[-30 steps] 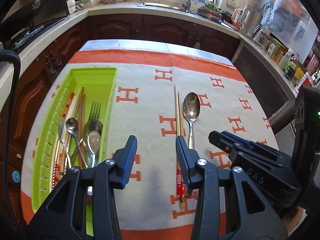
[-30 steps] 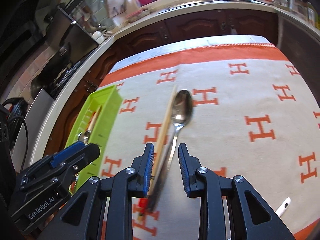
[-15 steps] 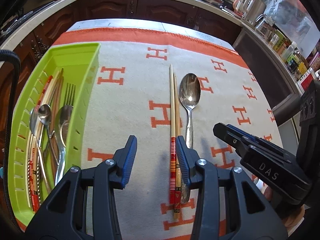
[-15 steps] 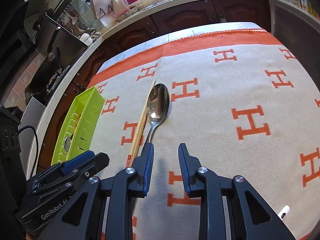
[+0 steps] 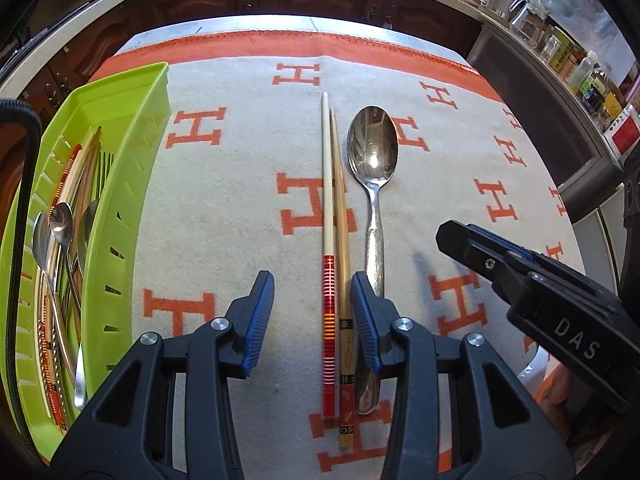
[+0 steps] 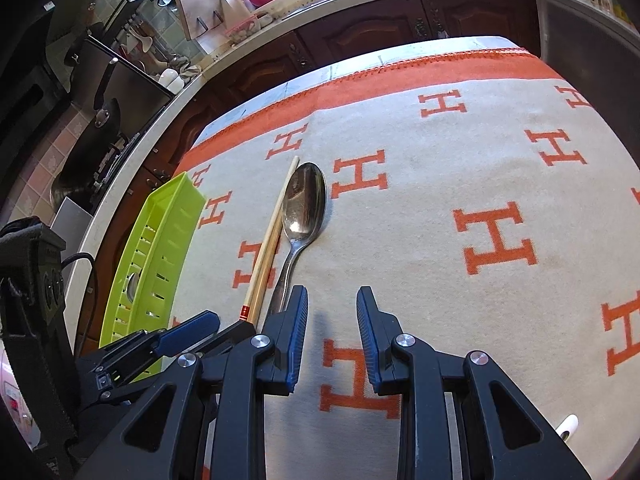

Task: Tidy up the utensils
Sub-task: 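Move both tools back over the last chopsticks and spoon on the cloth, then grasp the cream red-banded chopstick with the left tool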

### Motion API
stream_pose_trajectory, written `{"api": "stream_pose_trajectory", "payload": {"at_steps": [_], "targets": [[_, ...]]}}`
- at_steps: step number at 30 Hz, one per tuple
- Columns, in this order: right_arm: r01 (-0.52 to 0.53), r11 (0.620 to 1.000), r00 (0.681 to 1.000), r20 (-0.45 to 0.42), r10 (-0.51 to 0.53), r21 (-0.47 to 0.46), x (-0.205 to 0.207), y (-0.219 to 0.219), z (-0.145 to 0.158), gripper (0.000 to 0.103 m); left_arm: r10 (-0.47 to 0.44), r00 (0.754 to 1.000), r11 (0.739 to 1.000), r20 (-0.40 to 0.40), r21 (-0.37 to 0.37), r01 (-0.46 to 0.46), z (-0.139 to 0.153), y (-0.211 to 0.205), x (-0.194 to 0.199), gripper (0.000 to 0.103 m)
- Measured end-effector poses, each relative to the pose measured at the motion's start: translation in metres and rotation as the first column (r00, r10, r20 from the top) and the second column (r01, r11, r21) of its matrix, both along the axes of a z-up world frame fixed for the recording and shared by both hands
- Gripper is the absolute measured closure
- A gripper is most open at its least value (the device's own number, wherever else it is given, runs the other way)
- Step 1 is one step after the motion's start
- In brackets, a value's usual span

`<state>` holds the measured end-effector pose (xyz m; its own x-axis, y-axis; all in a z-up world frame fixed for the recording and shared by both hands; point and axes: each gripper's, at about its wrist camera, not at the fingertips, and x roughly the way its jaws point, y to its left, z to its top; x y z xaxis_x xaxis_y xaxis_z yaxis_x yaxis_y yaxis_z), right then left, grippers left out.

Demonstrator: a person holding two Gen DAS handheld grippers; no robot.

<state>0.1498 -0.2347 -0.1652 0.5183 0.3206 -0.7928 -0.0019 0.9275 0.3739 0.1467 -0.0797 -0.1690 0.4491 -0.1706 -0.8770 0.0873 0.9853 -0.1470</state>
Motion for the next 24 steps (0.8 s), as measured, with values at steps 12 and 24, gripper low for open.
{"api": "stream_pose_trajectory", "payload": {"at_steps": [12, 24], "targets": [[-0.003, 1.000, 1.000, 0.012, 0.003, 0.005, -0.005, -0.005, 0.002, 0.078, 0.025, 0.999, 0.998, 0.042, 0.061, -0.027, 0.002, 0.004, -0.002, 0.066], [-0.005, 1.000, 1.000, 0.008, 0.005, -0.007, -0.005, -0.005, 0.002, 0.078, 0.002, 0.993, 0.991, 0.115, 0.131, -0.017, -0.006, -0.003, 0.006, 0.060]]}}
